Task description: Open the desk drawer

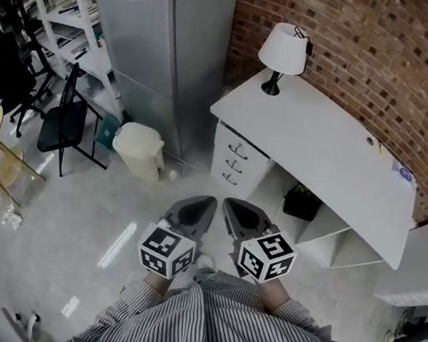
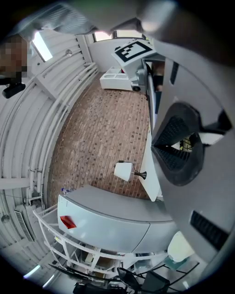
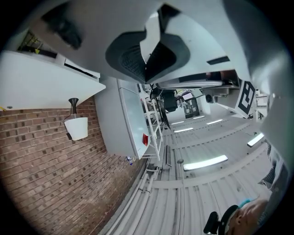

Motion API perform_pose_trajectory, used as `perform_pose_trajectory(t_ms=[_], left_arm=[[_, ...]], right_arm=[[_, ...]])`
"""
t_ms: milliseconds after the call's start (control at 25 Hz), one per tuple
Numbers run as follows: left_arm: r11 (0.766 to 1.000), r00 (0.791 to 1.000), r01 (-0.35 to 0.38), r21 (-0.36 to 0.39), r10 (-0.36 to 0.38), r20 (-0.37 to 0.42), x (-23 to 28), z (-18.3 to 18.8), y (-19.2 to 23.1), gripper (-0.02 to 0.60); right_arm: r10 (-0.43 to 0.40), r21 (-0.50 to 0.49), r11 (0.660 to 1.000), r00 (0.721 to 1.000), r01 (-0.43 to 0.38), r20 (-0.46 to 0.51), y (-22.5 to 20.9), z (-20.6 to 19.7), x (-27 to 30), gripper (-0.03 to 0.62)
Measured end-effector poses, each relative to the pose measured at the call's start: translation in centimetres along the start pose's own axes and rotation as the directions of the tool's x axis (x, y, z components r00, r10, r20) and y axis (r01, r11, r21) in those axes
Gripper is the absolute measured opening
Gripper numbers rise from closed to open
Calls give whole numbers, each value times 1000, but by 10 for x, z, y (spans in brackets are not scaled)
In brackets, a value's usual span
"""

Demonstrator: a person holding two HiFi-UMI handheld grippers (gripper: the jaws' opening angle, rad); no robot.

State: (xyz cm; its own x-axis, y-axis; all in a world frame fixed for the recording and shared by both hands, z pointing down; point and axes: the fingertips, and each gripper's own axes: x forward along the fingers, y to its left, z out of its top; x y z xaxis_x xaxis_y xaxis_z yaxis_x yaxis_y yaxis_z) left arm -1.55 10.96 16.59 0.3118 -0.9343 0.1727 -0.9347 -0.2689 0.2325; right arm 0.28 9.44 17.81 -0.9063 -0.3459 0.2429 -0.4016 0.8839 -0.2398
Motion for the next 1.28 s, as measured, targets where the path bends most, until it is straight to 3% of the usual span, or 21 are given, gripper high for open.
perform_pose_trajectory(t_ms=[200,440,1040,1280], left_arm=[[1000,1000,-28,-9,28,2,51,16,37,9],[1000,1000,-14,-21,13,-28,97,9,47,9],[997,990,68,-45,-73,-125,156,5,67,9],[988,975,142,-55,-149,-166,178,11,80,10]], right_arm=[[32,-4,999,999,-32,-12,-45,17,38,15],[32,-4,999,999,-32,-26,-84,16,56,15],[-97,115,989,995,98,-19,-149,18,73,15],[-165,153,974,986,165,-10,-169,27,87,15]])
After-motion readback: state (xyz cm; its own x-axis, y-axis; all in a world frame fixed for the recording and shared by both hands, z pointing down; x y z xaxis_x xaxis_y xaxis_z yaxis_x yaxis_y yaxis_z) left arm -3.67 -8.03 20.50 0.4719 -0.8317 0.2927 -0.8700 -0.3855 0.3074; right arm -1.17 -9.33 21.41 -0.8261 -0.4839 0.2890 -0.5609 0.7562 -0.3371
